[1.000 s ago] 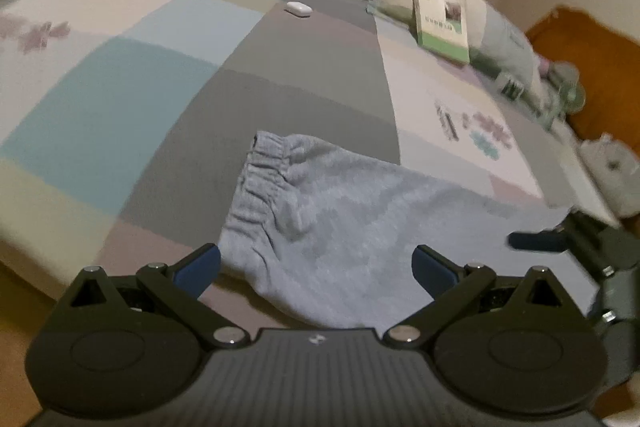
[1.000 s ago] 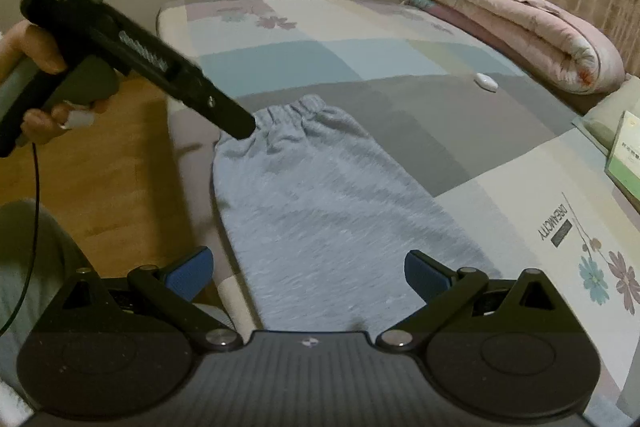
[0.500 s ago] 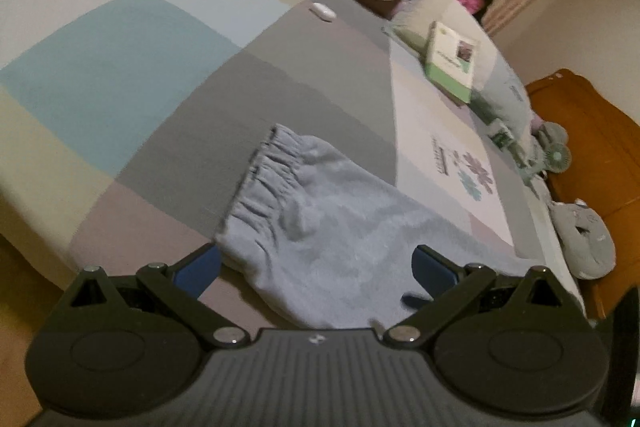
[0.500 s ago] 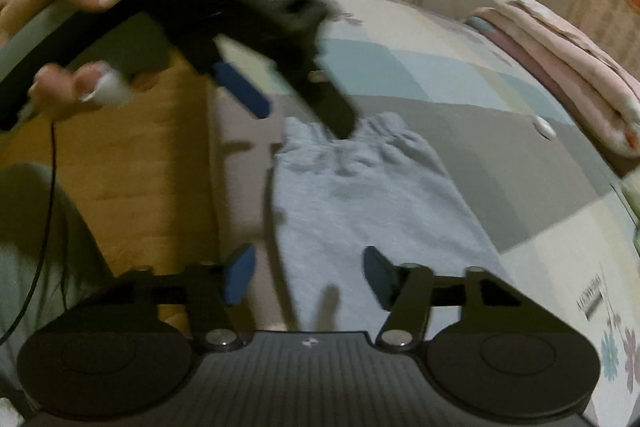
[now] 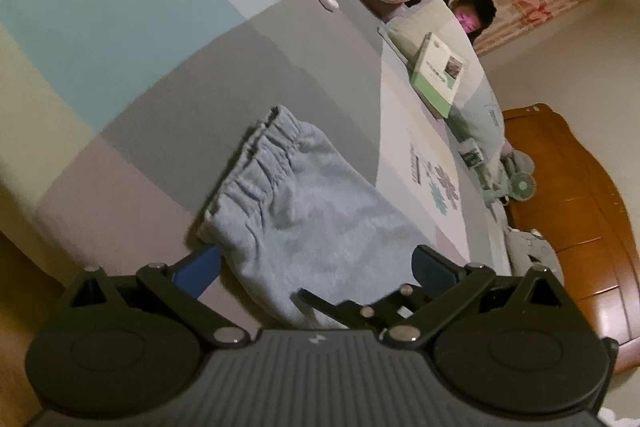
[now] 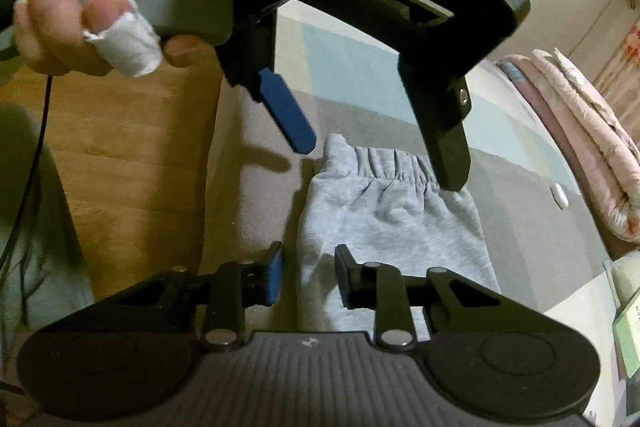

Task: Fold clothes

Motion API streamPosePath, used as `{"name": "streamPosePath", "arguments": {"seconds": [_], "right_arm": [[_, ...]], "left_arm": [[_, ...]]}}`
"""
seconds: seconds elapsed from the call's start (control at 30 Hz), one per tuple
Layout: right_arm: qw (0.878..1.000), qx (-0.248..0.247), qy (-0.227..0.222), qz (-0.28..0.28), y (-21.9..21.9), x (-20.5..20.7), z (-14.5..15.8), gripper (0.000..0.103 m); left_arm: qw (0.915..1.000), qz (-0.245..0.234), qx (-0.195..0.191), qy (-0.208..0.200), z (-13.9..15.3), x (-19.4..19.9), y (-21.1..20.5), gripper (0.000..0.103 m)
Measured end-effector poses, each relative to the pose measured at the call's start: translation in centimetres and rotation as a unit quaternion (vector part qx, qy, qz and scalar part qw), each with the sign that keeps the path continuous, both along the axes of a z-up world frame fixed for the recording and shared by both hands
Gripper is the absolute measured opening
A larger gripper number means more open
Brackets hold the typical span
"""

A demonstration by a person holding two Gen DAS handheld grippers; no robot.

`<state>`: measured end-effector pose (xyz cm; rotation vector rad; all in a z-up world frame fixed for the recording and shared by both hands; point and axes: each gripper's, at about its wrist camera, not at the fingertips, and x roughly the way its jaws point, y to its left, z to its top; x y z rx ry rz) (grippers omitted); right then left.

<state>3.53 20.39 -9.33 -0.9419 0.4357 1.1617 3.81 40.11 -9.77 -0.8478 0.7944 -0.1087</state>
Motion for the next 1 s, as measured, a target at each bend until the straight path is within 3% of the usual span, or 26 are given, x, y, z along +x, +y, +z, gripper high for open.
{"name": "streamPosePath", "arguments": {"seconds": [0.1,0.53,0.77,0.87,1.0], "right_arm": [[1.0,0.001,-0.005,-0.007,-0.1,0.1,0.1,0.006],[0.998,0.043,0.028,-0.032,-1.4,0.9,2.5,0.006],[0.996,0.052,0.055,-0.037,-2.5,1.1,2.9,0.007],[0.994,0.058,0.076,-0.044,-2.9,1.2,3.0,0.017],[0.987,0.075,0.126,-0.059,-4.6,1.8,3.3,0.039]], "left_arm": [[0.9999,-0.007,-0.014,-0.002,-0.2,-0.1,-0.2,0.101],[0.9958,-0.029,-0.087,-0.002,-2.9,2.3,-1.7,0.101],[0.9946,0.032,-0.093,-0.035,-3.9,2.6,-1.0,0.101],[0.9931,0.041,-0.1,-0.046,-4.2,2.6,-1.0,0.101],[0.9933,0.059,-0.057,-0.081,-3.6,2.2,-1.5,0.101]]}}
